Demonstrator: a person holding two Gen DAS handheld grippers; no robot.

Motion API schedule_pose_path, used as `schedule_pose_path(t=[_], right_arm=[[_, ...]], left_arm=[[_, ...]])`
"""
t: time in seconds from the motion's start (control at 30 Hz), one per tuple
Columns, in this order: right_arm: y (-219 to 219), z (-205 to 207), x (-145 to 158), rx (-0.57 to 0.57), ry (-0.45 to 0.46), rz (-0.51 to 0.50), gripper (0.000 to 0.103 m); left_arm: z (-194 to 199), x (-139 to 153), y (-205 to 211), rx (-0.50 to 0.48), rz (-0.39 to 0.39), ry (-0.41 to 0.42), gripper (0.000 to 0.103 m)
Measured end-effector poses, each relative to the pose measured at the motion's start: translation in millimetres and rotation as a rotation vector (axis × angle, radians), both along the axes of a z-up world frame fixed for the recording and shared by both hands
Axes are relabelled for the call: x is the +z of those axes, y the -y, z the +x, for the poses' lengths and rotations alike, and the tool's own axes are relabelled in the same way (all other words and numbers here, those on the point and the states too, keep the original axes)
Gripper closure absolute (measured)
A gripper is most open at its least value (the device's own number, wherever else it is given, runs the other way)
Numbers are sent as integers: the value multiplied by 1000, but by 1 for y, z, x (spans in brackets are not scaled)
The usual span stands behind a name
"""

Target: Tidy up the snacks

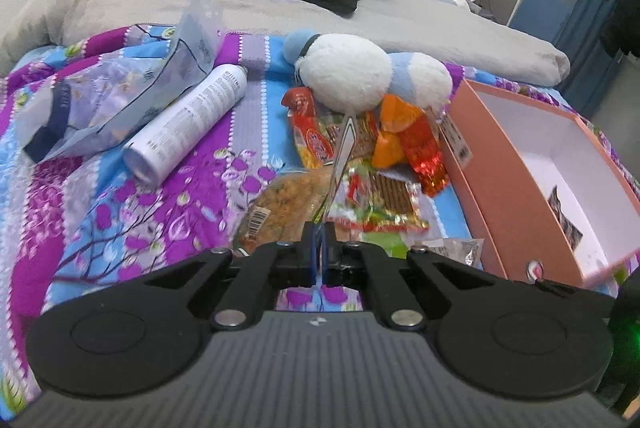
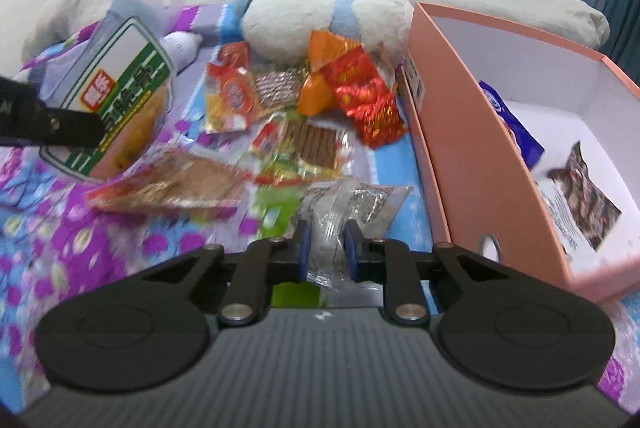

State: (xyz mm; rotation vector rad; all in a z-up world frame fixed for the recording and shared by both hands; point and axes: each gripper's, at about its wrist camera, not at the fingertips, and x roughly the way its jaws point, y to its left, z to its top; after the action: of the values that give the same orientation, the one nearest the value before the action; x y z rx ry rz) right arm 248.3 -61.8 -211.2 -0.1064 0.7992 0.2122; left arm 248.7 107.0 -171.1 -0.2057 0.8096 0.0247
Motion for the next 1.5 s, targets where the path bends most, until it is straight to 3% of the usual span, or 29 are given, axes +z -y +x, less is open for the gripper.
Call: schedule_pose_path(t=[0.2,0.47,0.77,0.83,0.9,0.93,0.97,1.0,1.07,1.23,1.33,1.5], right_arm=[[13,-39,7,40,-26,14,82],[27,-84,2,109,-65,39,81],[32,-96,-12,158,-115,51,80],[33,-96,-12,159,-116,60,80],[34,-96,-13,163,-127,71,79],[35,-96,-13,166,-128,76,78],[36,-97,-13,169,-126,83,77],[37,-98,-12,170,-124,86,73],[38,-101,-11,173,-112,92,52],[42,-103,-13,155,-96,109,43],[42,-102,-15,140,-83,92,23],[46,-100,-16,110,-52,89,23]], left_arm=[[-52,4,13,4,11,-5,101],[-115,-14,30,-20,-29,-62,102],[-138,-32,31,-34,-99,-116,99],[-137,-32,29,-40,-113,-131,88],[-138,-34,26,-51,-122,-148,62],[-138,-34,25,-61,-127,-155,44],[-141,-33,25,-68,-128,-147,36],[-144,-32,24,-75,-123,-131,35],[-147,-31,21,-74,-112,-116,35],[-144,-39,9,-64,-67,-127,35],[-136,-47,3,-71,-11,-136,35],[-121,-58,-6,-65,69,-138,35]])
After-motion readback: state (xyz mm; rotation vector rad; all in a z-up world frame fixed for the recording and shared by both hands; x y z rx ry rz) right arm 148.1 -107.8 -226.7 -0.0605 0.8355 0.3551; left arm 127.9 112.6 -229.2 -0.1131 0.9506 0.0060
